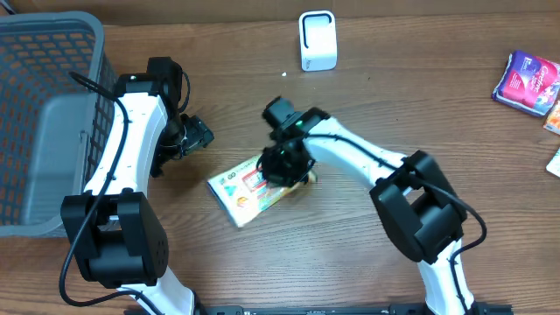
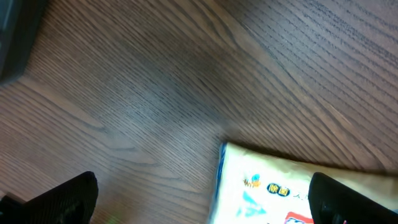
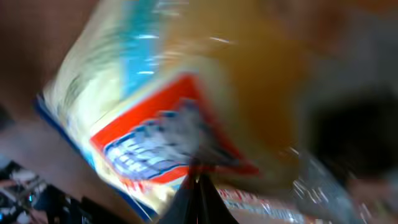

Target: Scan the item barcode

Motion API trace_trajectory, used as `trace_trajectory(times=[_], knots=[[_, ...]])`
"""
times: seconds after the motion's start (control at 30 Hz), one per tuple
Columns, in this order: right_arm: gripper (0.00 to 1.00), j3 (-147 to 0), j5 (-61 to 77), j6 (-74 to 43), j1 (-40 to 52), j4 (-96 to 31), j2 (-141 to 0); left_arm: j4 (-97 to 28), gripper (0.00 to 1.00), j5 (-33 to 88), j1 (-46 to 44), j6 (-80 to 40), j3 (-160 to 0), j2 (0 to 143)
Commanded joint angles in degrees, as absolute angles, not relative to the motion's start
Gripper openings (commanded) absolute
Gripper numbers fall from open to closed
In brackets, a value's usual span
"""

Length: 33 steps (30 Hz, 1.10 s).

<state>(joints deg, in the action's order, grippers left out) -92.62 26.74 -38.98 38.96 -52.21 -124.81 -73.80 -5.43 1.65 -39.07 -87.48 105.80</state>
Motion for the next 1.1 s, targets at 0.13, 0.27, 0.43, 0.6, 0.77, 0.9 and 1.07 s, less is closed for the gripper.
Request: trace_trajectory(times=[0.13,0.27,0.43,0.6,0.77,0.9,1.07], knots=[[0.04,-92.09,19.03,-36.01,30.96,-52.36,-125.38,-74.24,1.0,-2.28,1.93,-37.32,-88.2,105.32],[0.04,-95.26,19.66,-34.0,27.7,-55.64,-125.38,-70.83,0.87,8.21,-0.08,-29.06,-86.74,105.36],[0.04,-99.2,33.65,-25.02,27.79,-60.29,-125.38,-61.32,0.33,12.56,-6.33,-28.47,-81.84,105.38],[0.04,-98.59,34.89,-27.27,31.97,-61.65,-125.4,-49.58,0.04,13.65,-10.48,-34.81,-75.33,105.69],[0.04,-98.59,34.76,-29.17,35.64,-60.71,-125.4,-41.21,0.04,16.56,-11.07,-35.09,-69.69,105.69],[0.04,-97.45,31.16,-33.8,38.41,-58.3,-125.4,-37.34,0.04,15.66,-10.92,-35.16,-68.25,105.71],[0.04,-91.37,30.26,-36.53,38.59,-53.34,-125.4,-37.56,0.04,7.75,-10.9,-35.68,-68.25,105.71]])
